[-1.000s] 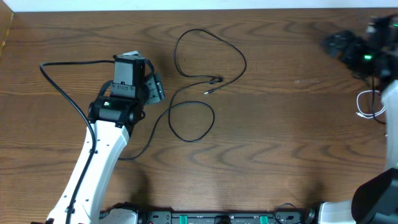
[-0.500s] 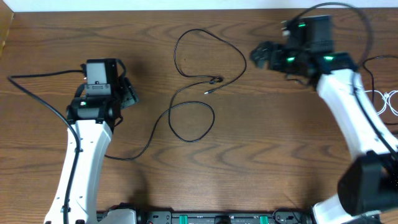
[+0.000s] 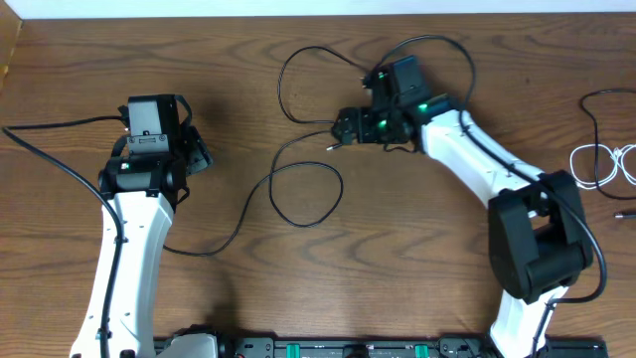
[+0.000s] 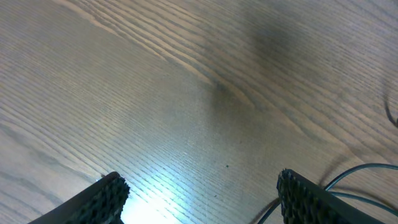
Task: Untangle cables
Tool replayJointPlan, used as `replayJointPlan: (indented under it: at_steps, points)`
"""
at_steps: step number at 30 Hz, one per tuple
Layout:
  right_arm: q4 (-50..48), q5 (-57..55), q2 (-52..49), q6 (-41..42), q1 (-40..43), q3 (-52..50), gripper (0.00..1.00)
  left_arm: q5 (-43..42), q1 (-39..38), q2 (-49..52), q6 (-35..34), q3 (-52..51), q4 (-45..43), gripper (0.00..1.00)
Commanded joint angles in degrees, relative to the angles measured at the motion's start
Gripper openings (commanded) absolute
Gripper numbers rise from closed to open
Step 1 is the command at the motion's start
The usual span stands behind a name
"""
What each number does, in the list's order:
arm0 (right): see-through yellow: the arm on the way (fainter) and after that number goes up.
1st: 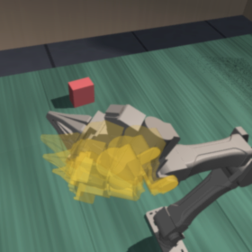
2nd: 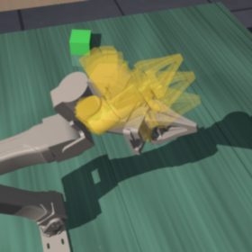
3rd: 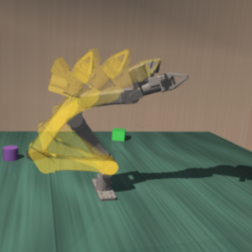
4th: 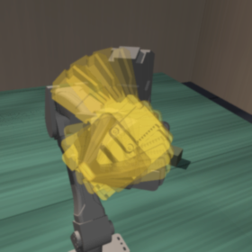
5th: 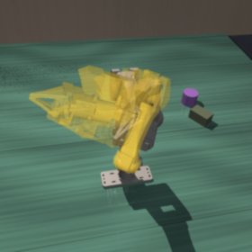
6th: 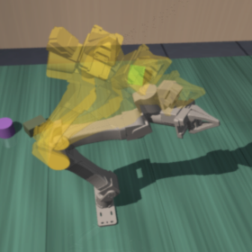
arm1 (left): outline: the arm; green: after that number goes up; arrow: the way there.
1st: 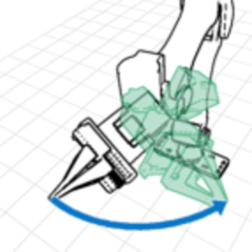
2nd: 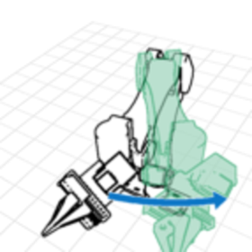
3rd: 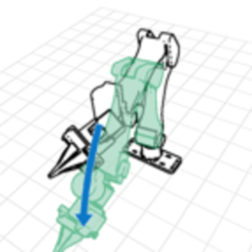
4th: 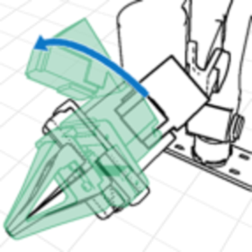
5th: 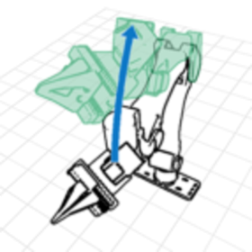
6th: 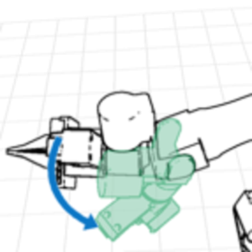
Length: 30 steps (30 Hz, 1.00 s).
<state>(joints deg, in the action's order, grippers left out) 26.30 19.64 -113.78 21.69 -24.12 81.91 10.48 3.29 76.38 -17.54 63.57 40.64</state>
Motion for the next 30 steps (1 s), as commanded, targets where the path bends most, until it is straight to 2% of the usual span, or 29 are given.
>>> replayJointPlan:
  at_steps: [1, 9, 17, 23, 30]
  points:
    - [-1.09, -2.91, -0.96, 0.04, -2.34, 0.79, 0.99, 0.7, 0.24, 0.35, 0.59, 0.5, 0.26, 0.78]
    - [-3.48, -5.33, -3.28, -8.22, -5.64, 0.79, 0.99, 0.7, 0.24, 0.35, 0.59, 0.5, 0.28, 0.78]
    - [-4.39, -16.28, -3.56, -15.72, -6.8, 0.79, 0.99, 0.68, 0.24, 0.35, 0.59, 0.5, 0.28, 0.78]
    - [-7.37, -16.76, -3.56, -29.24, -6.8, 0.79, 0.9, 0.68, 0.24, 0.35, 0.57, 0.5, 0.28, 0.78]
    - [-8.72, -16.68, -3.56, -40.19, -6.78, 0.79, 0.9, 0.68, 0.24, 0.35, 0.57, 0.5, 0.7, 0.78]
